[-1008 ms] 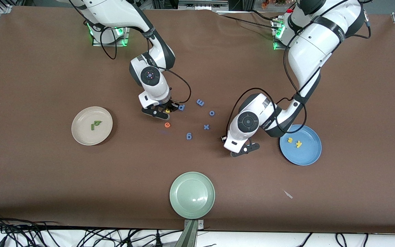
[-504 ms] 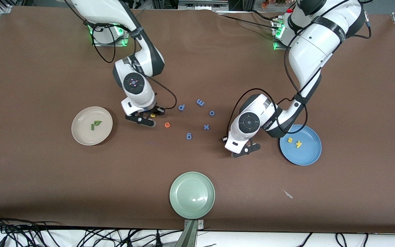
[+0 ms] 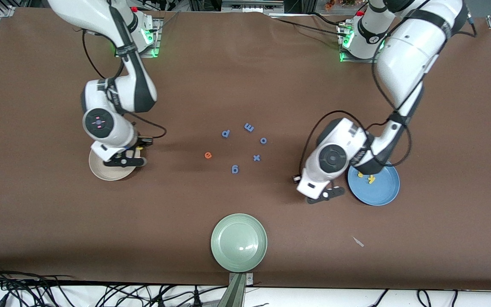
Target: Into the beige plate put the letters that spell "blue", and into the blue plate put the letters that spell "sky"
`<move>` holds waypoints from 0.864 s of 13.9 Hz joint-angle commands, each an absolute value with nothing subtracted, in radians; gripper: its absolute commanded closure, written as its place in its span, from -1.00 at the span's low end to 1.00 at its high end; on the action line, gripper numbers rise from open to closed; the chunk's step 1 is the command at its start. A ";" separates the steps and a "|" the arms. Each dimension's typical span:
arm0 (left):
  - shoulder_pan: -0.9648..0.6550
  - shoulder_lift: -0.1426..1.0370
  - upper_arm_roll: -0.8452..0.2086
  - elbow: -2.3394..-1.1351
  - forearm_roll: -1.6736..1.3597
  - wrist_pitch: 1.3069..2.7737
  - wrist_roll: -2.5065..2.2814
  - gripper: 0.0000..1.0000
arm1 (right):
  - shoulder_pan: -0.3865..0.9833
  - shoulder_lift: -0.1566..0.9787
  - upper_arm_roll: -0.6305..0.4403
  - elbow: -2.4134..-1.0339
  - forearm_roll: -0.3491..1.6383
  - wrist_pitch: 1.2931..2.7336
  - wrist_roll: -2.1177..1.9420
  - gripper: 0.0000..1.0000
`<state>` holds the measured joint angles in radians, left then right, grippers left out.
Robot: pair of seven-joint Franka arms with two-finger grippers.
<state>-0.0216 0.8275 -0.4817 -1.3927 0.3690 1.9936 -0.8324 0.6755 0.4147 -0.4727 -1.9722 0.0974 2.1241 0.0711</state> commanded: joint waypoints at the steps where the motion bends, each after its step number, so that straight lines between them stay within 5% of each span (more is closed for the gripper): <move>1: 0.076 0.770 -0.485 -1.414 0.359 1.919 -0.616 0.80 | 0.635 0.426 -0.506 -1.982 0.107 2.118 -0.063 0.68; 3: 0.156 0.765 -0.483 -1.424 0.360 1.910 -0.452 0.79 | 0.612 0.436 -0.503 -1.971 0.107 2.123 -0.072 -0.99; 9: 0.252 0.813 -0.462 -1.451 0.386 1.953 -0.288 0.69 | 0.627 0.466 -0.418 -1.887 0.173 2.114 0.018 -1.00; 11: 0.250 0.822 -0.462 -1.451 0.387 1.956 -0.288 0.25 | 0.627 0.500 -0.384 -1.841 0.237 2.114 0.070 -1.00; 12: 0.252 0.822 -0.462 -1.451 0.387 1.956 -0.288 -0.43 | 0.627 0.514 -0.362 -1.816 0.267 2.114 0.102 -1.00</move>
